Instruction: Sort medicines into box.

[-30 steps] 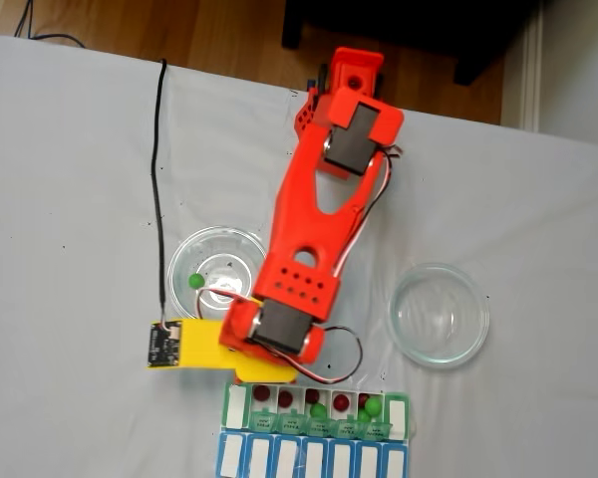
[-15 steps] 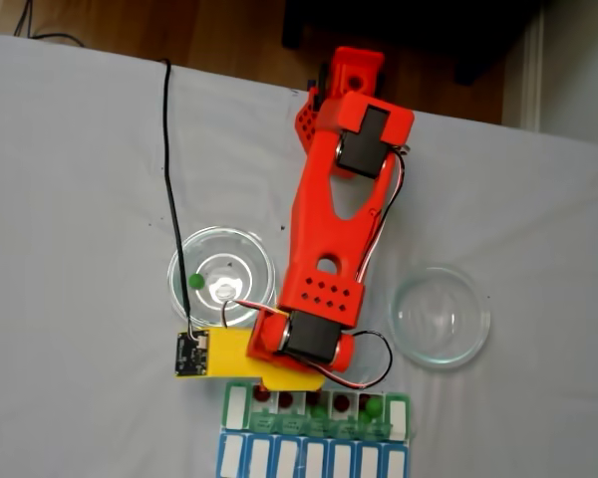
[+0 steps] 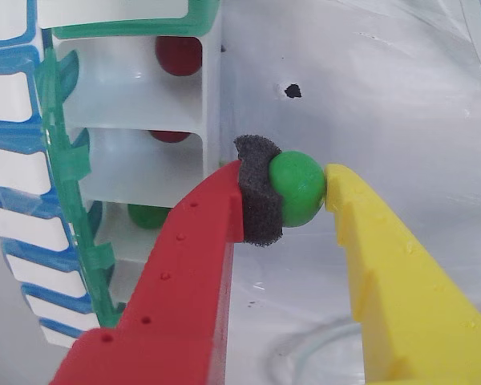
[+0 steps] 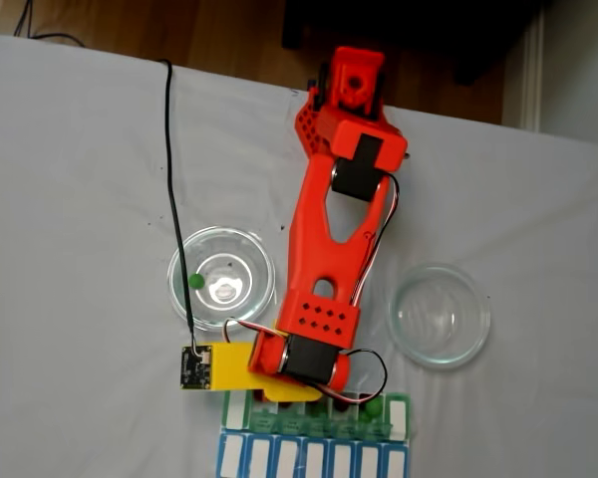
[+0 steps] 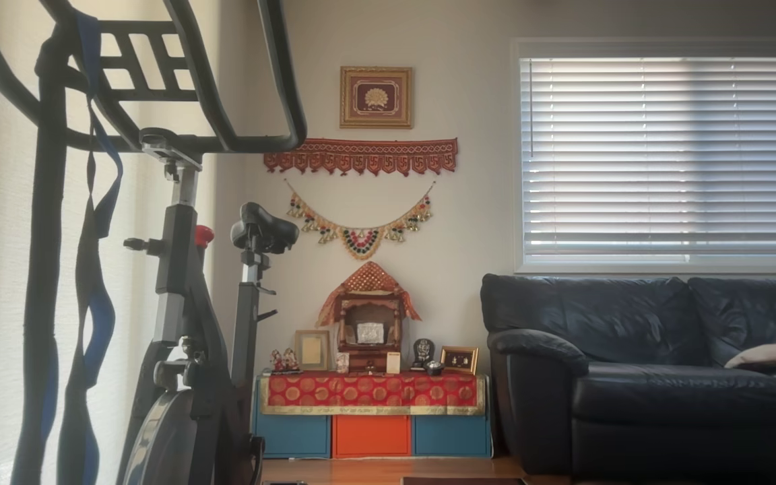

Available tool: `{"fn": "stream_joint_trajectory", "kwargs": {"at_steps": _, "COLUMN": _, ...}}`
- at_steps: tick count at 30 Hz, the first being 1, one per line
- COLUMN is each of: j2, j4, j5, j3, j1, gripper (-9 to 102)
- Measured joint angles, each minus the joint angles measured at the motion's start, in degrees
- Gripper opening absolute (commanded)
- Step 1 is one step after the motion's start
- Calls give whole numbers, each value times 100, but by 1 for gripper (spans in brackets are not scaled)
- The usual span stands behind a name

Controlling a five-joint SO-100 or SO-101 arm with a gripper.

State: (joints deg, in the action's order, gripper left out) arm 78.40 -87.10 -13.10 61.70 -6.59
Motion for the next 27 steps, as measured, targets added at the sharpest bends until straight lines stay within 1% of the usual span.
{"fn": "stream_joint_trajectory", "kwargs": {"at_steps": 4, "j2": -272, "j4": 0, "j5": 105, "j3": -387, "j1": 0, "gripper": 1}}
{"fn": "stream_joint_trajectory", "kwargs": {"at_steps": 9, "j2": -809, "j4": -299, "j5": 220, "j3": -1116, "j1": 0, "gripper": 1}}
{"fn": "stream_joint_trajectory", "kwargs": {"at_steps": 13, "j2": -1362, "j4": -703, "j5": 343, "j3": -2021, "j1": 0, "gripper": 1}}
{"fn": "stream_joint_trajectory", "kwargs": {"at_steps": 20, "j2": -2619, "j4": -1925, "j5": 413, "j3": -4386, "j1": 0, "gripper": 1}}
{"fn": "stream_joint_trajectory", "kwargs": {"at_steps": 27, "j2": -2637, "j4": -2021, "j5": 448, "j3": -4535, "j1": 0, "gripper": 1}}
